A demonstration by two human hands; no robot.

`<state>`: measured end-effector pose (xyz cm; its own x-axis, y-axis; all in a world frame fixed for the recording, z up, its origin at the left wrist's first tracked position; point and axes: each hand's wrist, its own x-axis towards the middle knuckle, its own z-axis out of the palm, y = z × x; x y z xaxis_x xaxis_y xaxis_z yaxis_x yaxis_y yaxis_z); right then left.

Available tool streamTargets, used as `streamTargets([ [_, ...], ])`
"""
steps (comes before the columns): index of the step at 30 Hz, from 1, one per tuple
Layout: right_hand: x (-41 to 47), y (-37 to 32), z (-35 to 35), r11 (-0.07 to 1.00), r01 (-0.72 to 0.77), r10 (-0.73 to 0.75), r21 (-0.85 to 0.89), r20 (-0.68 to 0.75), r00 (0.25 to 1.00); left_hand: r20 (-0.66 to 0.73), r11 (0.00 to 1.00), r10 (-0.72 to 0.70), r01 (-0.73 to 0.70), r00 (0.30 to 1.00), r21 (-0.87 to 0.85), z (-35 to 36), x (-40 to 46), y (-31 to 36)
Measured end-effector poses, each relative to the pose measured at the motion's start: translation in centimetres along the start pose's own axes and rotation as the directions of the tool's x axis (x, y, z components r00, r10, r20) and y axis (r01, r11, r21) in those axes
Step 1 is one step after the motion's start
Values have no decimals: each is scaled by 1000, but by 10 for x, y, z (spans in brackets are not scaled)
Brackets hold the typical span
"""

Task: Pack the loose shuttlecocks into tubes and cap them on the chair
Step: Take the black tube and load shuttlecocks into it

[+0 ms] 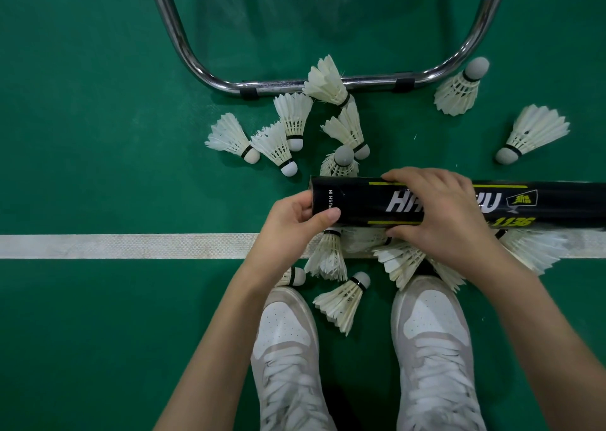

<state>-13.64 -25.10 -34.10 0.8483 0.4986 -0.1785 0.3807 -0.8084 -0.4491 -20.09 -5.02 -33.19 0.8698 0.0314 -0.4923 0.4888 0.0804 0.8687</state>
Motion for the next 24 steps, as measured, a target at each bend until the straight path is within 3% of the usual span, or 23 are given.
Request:
streamTargets([
  [4,1,0,0,1000,-2,2,7,-7,1000,27,999,21,-20,999,-39,1,-1,2],
  [15,3,-4,1,1000,19,-19,7,-17,1000,-163,991,89,-70,983,117,9,0,6],
  [24,1,-3,2,999,31,-30,20,-24,999,-58,999,11,-9,998,31,5,3,7],
])
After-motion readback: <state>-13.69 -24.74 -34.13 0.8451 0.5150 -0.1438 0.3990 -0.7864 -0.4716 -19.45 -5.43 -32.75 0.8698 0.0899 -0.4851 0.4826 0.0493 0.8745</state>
